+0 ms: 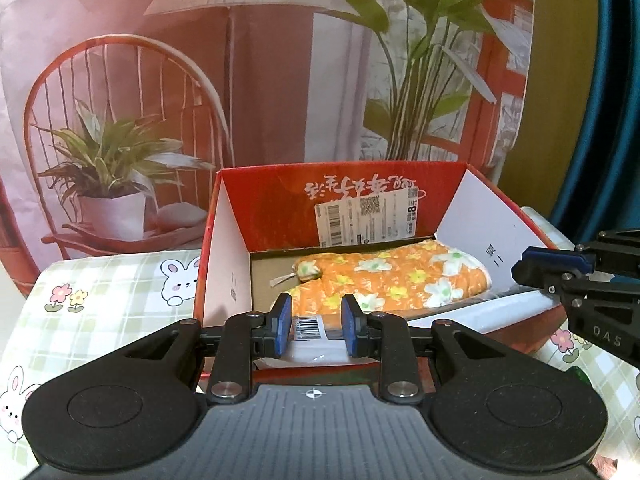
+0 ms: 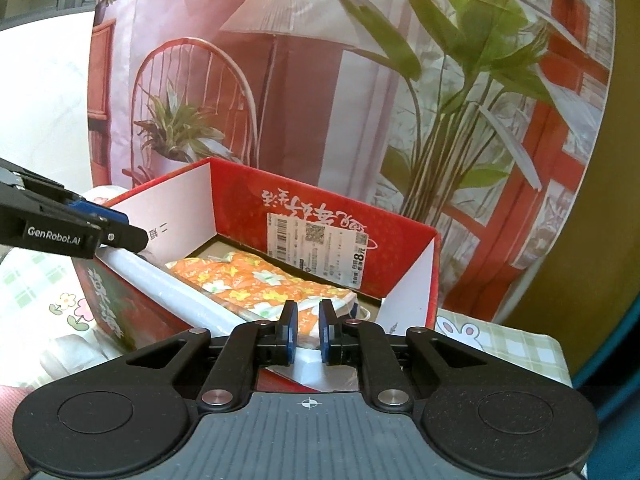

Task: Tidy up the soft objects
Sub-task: 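Lower the mask bag upright into the red box and open both grippers, then withdraw both open grippers from the box toward the pink knit item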

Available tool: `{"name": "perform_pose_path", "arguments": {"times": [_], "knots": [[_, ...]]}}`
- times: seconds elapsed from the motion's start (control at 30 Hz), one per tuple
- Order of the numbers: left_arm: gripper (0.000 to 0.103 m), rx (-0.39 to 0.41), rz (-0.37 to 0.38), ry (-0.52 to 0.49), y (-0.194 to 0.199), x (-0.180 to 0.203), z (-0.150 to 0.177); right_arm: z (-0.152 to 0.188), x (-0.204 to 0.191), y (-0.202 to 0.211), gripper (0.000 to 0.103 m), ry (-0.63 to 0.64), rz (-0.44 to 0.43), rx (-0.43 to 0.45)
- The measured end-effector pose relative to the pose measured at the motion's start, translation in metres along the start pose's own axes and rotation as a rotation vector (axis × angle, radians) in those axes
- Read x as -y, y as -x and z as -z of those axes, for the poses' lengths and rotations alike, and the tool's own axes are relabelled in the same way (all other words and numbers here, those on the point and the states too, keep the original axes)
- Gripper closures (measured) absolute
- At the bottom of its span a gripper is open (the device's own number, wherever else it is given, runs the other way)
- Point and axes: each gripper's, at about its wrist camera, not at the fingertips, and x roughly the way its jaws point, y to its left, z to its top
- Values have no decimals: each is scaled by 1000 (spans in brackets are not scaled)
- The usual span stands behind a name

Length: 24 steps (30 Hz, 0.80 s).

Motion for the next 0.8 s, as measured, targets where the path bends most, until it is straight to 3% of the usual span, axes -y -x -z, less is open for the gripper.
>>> {"name": "perform_pose_path", "arguments": {"times": [0.17,0.27,0.4,0.53,0.67,0.73,0.8], "knots": [[74,11,6,6,7,0,-2,-1,1,2,91,-22,-11,1],[64,40,-10,4,20,1,-4,1,7,12,88,-79,-42,53],[45,73,-21,0,39,5,-7,4,7,28,73,-97,-32,108],[30,89,-43,-15,57,9,-3,4,5,41,46,-107,-21,125],[6,98,-62,2,73,9,3,8,3,52,27,-131,25,139],[3,99,-72,10,80,7,7,12,5,58,11,-151,37,139],[0,92,-78,16,88,7,12,17,5,63,4,-168,50,142]]}}
